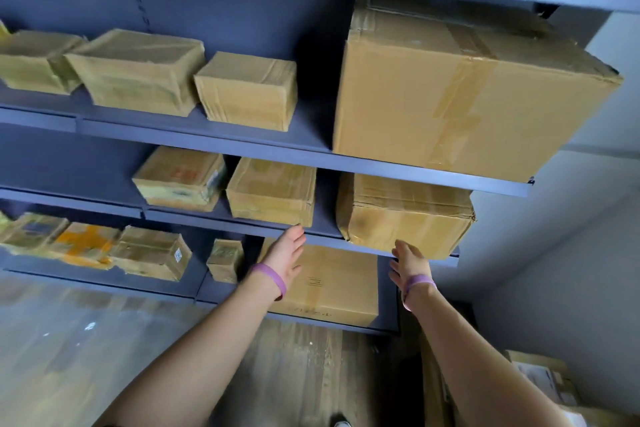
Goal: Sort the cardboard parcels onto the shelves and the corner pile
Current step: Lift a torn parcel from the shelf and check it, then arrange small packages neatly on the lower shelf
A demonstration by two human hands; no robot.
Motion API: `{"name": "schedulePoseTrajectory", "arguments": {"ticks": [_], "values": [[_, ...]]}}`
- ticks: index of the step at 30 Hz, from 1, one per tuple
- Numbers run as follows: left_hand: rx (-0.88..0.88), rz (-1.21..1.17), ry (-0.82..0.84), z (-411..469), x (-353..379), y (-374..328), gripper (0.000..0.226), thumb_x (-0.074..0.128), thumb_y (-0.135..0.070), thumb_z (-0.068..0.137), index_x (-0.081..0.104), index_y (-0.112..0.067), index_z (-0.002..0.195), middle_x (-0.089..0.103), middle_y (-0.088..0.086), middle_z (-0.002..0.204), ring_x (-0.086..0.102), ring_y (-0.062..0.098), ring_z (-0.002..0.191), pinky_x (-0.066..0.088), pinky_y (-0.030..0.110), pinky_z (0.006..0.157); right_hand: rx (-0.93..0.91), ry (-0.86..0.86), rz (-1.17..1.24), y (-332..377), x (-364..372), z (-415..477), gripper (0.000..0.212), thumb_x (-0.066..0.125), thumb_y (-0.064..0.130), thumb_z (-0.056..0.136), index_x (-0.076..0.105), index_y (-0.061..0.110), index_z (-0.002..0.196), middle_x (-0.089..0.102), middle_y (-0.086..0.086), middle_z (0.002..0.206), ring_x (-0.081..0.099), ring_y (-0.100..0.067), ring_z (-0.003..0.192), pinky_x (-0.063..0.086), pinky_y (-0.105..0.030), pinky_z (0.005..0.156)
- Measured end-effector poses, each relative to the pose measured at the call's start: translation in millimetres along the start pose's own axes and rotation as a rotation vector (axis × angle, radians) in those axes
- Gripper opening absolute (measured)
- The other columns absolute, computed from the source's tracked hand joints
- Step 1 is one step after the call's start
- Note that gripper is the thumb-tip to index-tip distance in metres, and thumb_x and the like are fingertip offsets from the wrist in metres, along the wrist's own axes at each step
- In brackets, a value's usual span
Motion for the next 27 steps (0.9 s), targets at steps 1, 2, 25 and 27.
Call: {"name": "schedulePoseTrajectory", "arguments": {"ticks": [1, 2, 25, 27], "values": [[0.013, 0.001, 0.001, -8.7, -12.0, -3.7, 0.054, 0.037, -0.047, 0.103, 0.038, -0.022, 0.151, 0.039, -0.002, 0.156, 0.031, 0.016, 0.145, 0.019, 0.047, 0.118, -0.013, 0.022, 0.006, 0.3, 14.5, -11.9, 0.038, 0.047, 0.028, 0.103, 0.051, 0.012, 0.137, 0.054, -0.005, 0.125, 0.053, -0.024, 0.111, 0.043, -0.040, 0.099], [0.028, 0.001, 0.001, -18.4, -24.3, -7.6, 0.054, 0.039, -0.046, 0.103, 0.039, -0.021, 0.151, 0.040, -0.002, 0.155, 0.032, 0.016, 0.145, 0.020, 0.047, 0.118, -0.027, 0.045, 0.005, 0.5, 29.3, -24.1, 0.038, 0.047, 0.028, 0.103, 0.051, 0.012, 0.137, 0.054, -0.005, 0.124, 0.052, -0.023, 0.110, 0.043, -0.038, 0.098], [0.293, -0.228, -0.380, -204.8, -404.2, -76.8, 0.030, 0.035, -0.035, 0.105, 0.048, -0.026, 0.131, 0.047, -0.004, 0.147, 0.043, 0.014, 0.129, 0.029, 0.039, 0.106, -0.239, 0.643, -0.340, -37.2, 447.6, -266.9, 0.041, 0.056, 0.022, 0.098, 0.055, 0.005, 0.135, 0.055, -0.016, 0.136, 0.051, -0.032, 0.127, 0.037, -0.047, 0.112], [0.306, -0.278, -0.461, -219.2, -444.4, -78.1, 0.040, 0.038, -0.038, 0.104, 0.048, -0.020, 0.139, 0.045, -0.001, 0.150, 0.041, 0.017, 0.135, 0.027, 0.043, 0.112, -0.246, 0.704, -0.368, -46.6, 488.4, -284.9, 0.040, 0.057, 0.022, 0.097, 0.056, 0.005, 0.134, 0.057, -0.017, 0.133, 0.052, -0.033, 0.125, 0.039, -0.045, 0.111]]}}
Point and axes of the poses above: each hand's wrist, its own z-axis towards the middle knuckle, its own x-axis out of the palm, y = z × x, the point moved 8 cm from there along z, towards the middle knuckle
